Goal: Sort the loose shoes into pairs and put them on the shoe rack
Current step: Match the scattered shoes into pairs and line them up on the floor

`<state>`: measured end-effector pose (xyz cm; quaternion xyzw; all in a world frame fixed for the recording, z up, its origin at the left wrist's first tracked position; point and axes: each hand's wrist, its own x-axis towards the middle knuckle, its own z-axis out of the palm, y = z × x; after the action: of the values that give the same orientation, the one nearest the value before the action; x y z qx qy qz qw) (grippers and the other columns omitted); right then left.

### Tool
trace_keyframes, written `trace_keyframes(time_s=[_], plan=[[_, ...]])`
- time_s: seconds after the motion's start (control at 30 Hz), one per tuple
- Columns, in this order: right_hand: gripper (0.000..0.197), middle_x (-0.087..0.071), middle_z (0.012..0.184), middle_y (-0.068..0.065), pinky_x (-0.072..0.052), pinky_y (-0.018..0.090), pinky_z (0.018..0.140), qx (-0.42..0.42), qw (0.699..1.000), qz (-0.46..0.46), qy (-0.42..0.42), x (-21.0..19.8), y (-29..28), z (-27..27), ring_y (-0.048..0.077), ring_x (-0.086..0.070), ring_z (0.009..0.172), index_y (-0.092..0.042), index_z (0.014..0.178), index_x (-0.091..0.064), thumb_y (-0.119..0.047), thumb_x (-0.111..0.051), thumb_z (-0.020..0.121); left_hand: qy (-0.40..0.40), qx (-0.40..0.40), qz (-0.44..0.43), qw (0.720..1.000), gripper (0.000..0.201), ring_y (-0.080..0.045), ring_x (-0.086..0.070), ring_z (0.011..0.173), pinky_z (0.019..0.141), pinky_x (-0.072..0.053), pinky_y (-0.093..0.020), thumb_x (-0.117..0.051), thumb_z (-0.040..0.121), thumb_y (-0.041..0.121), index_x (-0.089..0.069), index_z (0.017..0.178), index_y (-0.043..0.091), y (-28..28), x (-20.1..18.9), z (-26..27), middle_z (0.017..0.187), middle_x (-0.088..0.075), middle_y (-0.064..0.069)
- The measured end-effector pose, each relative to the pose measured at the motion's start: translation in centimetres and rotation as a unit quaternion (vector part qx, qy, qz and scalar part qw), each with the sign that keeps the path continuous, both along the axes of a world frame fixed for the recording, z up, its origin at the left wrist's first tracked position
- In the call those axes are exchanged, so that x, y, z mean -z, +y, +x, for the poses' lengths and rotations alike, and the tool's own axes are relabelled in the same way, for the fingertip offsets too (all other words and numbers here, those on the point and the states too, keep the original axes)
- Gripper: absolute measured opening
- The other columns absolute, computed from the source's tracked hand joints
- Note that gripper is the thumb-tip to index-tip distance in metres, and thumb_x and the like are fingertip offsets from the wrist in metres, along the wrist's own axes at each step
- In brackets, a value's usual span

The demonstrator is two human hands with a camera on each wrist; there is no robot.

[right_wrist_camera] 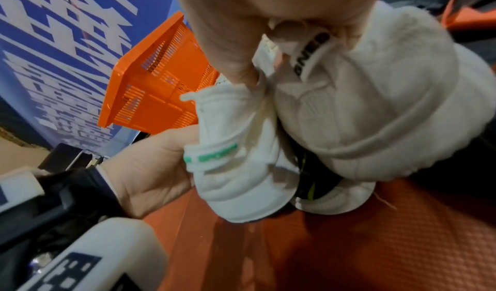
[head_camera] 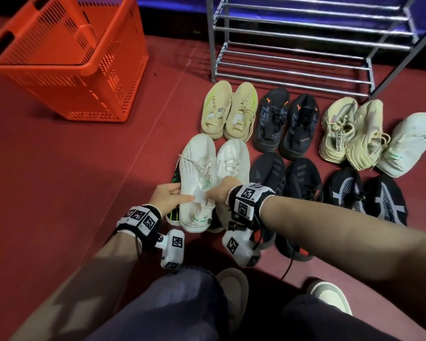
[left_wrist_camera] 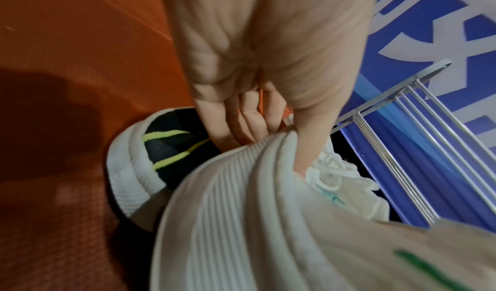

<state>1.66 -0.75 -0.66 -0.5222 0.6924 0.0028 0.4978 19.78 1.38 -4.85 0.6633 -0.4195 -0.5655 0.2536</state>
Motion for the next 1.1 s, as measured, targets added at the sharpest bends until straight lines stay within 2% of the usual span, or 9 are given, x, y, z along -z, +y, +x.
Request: trace_keyframes(time_s=[0.13,0.3,0.5,0.67,0.77,0.83,0.93,1.0,1.1], plan=[[0.033,-0.055,0.098,0.004,-0.047,0.031,0.075,0.051,0.996,-0.059,-0.041,0.1,1.0,-0.2,0.022,-0.056,0.091,-0.010,0.112,-0.051,-0.016,-0.060,0.081,0.017,-0.016,0.001,1.000,0.051,-0.017,-0.069,0.095,0.095,-0.052,-0.039,-0.079,0.071,0.000,-0.064,0.119,0.006,-0.2,-0.1,-0.2,0.102,-0.073,-0.005],[0.023,-0.063,0.099,0.009,-0.040,0.029,0.074,0.036,0.977,-0.207,-0.037,-0.8,1.6,-1.6,0.032,-0.060,0.096,-0.012,0.111,-0.052,-0.019,-0.049,0.089,0.031,-0.016,-0.034,0.999,0.038,-0.023,-0.070,0.097,0.095,-0.052,-0.042,-0.080,0.070,0.003,-0.071,0.105,0.014,-1.4,-1.6,-0.9,0.100,-0.074,-0.007],[0.006,-0.050,0.078,0.002,-0.034,0.029,0.066,0.084,0.949,-0.303,-0.035,-3.8,1.7,-5.9,0.027,-0.049,0.075,-0.017,0.085,-0.043,-0.015,-0.046,0.090,0.075,0.006,-0.071,0.995,0.038,-0.025,-0.068,0.101,0.093,-0.051,-0.035,-0.077,0.076,0.012,-0.069,0.113,0.006,-3.9,-5.1,-6.3,0.104,-0.073,-0.010],[0.011,-0.052,0.074,0.001,-0.032,0.026,0.063,0.153,0.919,-0.364,-0.021,-6.3,1.4,-11.6,0.023,-0.048,0.070,-0.009,0.094,-0.057,-0.011,-0.048,0.088,0.109,0.053,-0.109,0.987,0.028,-0.023,-0.069,0.093,0.090,-0.052,-0.034,-0.075,0.078,0.014,-0.071,0.105,0.006,-5.9,-8.6,-12.7,0.094,-0.075,-0.007],[0.014,-0.061,0.082,0.010,-0.040,0.030,0.067,0.180,0.903,-0.390,-0.003,-7.5,1.6,-15.6,0.031,-0.055,0.078,-0.007,0.096,-0.060,-0.011,-0.048,0.089,0.120,0.064,-0.096,0.986,0.028,-0.014,-0.065,0.074,0.072,-0.051,-0.027,-0.070,0.081,0.037,-0.068,0.095,0.013,-7.1,-9.6,-17.2,0.071,-0.073,0.008],[0.019,-0.066,0.094,0.014,-0.047,0.034,0.075,0.193,0.898,-0.394,0.014,-8.0,1.9,-17.8,0.034,-0.059,0.088,-0.007,0.101,-0.060,-0.011,-0.047,0.089,0.133,0.042,-0.067,0.988,0.039,-0.016,-0.060,0.070,0.067,-0.049,-0.029,-0.056,0.087,0.051,-0.062,0.096,0.014,-7.9,-9.4,-19.1,0.077,-0.068,0.000],[0.026,-0.065,0.107,0.014,-0.047,0.036,0.084,0.216,0.885,-0.409,0.047,-8.2,2.7,-21.5,0.034,-0.059,0.099,-0.007,0.109,-0.061,-0.008,-0.046,0.088,0.116,0.045,-0.062,0.990,0.041,-0.017,-0.059,0.074,0.063,-0.050,-0.027,-0.042,0.096,0.048,-0.058,0.108,0.012,-8.5,-7.9,-22.0,0.087,-0.061,-0.003],[0.028,-0.065,0.110,0.014,-0.044,0.033,0.085,0.235,0.877,-0.413,0.066,-8.3,3.1,-23.8,0.034,-0.059,0.103,-0.007,0.112,-0.061,-0.006,-0.046,0.088,0.104,0.052,-0.079,0.990,0.034,-0.014,-0.057,0.071,0.055,-0.051,-0.020,-0.048,0.096,0.040,-0.059,0.110,0.011,-8.3,-6.9,-23.8,0.084,-0.061,-0.002],[0.027,-0.067,0.107,0.013,-0.042,0.030,0.080,0.291,0.856,-0.421,0.073,-8.7,3.4,-27.2,0.033,-0.060,0.099,-0.008,0.109,-0.063,-0.006,-0.047,0.088,0.062,0.094,-0.131,0.985,0.022,-0.009,-0.056,0.071,0.063,-0.047,-0.019,-0.055,0.095,0.020,-0.062,0.111,0.007,-7.3,-6.0,-27.6,0.087,-0.063,-0.004]])
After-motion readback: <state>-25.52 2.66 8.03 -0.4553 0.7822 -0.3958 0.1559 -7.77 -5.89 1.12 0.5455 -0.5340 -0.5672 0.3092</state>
